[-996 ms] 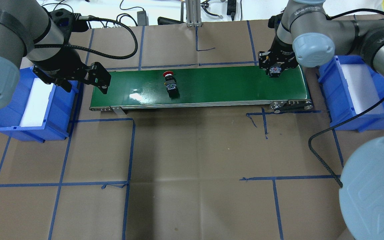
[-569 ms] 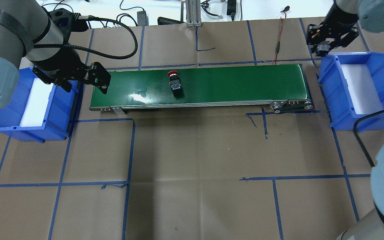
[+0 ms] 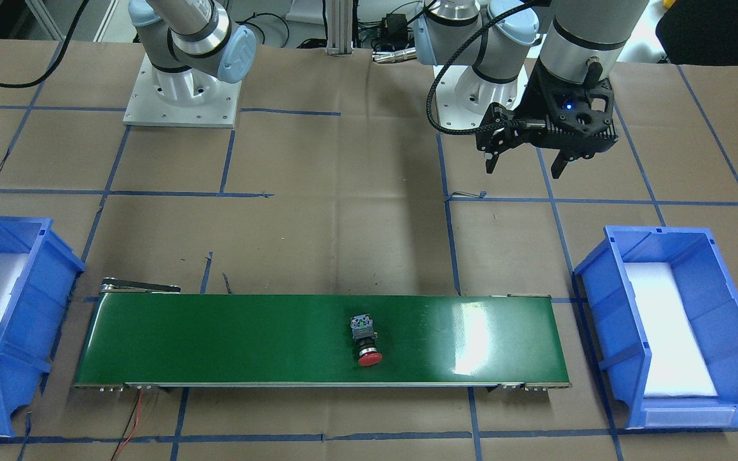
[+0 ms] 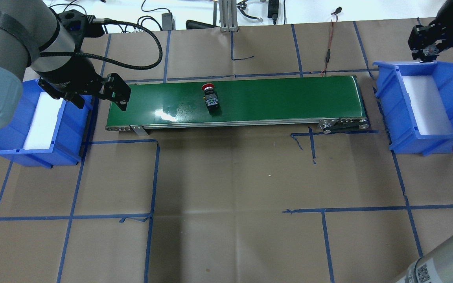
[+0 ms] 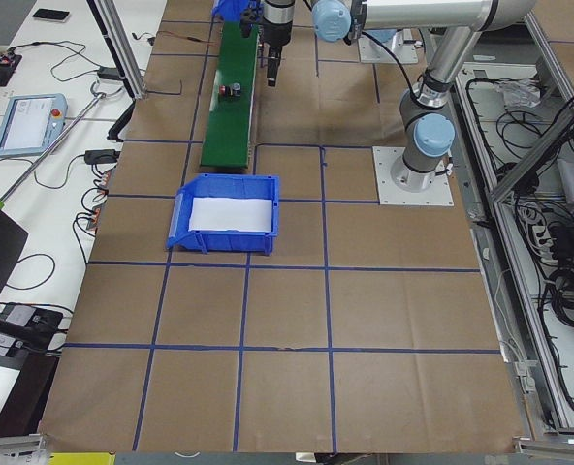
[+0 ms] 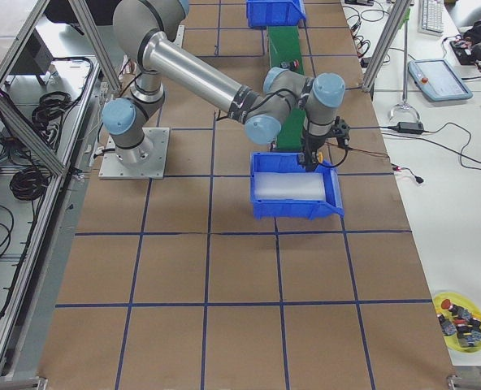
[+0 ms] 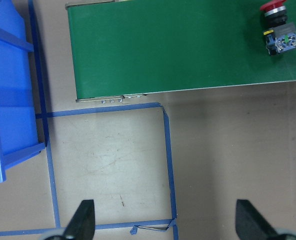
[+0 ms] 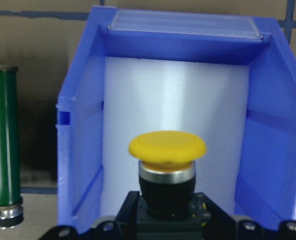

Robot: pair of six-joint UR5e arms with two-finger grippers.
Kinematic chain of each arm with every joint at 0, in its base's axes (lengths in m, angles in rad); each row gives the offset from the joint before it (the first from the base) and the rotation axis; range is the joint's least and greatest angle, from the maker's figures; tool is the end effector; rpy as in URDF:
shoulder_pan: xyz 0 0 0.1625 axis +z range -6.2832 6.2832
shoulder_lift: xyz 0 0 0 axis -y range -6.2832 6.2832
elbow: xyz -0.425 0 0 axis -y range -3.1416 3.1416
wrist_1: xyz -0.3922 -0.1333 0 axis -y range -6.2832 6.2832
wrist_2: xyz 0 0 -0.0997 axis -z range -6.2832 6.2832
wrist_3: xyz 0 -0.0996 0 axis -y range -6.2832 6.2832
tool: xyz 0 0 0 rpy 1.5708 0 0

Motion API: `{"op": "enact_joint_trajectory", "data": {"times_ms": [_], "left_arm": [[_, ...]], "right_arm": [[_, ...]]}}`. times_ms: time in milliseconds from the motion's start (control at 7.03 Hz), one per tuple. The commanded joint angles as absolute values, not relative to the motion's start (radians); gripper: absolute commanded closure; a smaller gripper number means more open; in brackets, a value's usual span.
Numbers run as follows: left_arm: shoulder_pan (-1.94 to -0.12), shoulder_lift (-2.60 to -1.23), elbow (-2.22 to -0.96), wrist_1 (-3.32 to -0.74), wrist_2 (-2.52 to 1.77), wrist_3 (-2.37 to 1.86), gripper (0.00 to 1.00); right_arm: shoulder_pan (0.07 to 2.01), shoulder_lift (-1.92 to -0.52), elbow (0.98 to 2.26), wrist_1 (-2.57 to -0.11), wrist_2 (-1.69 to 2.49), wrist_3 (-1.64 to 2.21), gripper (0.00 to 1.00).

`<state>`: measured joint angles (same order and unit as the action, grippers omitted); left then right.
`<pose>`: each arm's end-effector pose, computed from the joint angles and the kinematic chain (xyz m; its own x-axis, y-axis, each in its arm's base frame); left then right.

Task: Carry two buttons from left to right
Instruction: 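Carry the yellow button with the right gripper into the far blue bin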

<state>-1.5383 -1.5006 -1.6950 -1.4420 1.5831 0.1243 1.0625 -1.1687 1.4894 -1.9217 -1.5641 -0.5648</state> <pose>-0.1168 -0.4727 0.4734 -0.9957 0.0904 -0.0214 0.0918 0.9931 -0.0726 -0.1950 -0.6253 0.3334 -0.9984 -0.0564 0.0105 -0.0567 0.9980 -0.0291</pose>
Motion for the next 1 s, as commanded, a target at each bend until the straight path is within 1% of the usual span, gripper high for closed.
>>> {"op": "enact_joint_trajectory", "data": {"times_ms": [0,285,427,712,854], "left_arm": [[-1.539,-1.502,-1.695,-1.442,1.583,0.124,0.00],[-1.539,-1.502,-1.695,-1.442,1.583,0.124,0.00],[-1.539,-1.502,-1.695,-1.442,1.583,0.124,0.00],[-1.537,-1.502,-1.695,-1.442,1.583,0.124,0.00],[-1.539,-1.502,-1.695,-1.442,1.583,0.124,0.00]], "right_arm": [[1.043,-1.173,1.665,-2.126,-1.559,-0.623,0.96],[1.016,-1.170,1.774,-2.208,-1.554,-0.623,0.95],[0.991,-1.173,1.807,-2.213,-1.552,-0.624,0.95],[0.985,-1.172,1.841,-2.214,-1.568,-0.624,0.94],[0.986,-1.175,1.847,-2.207,-1.569,-0.623,0.89]]}}
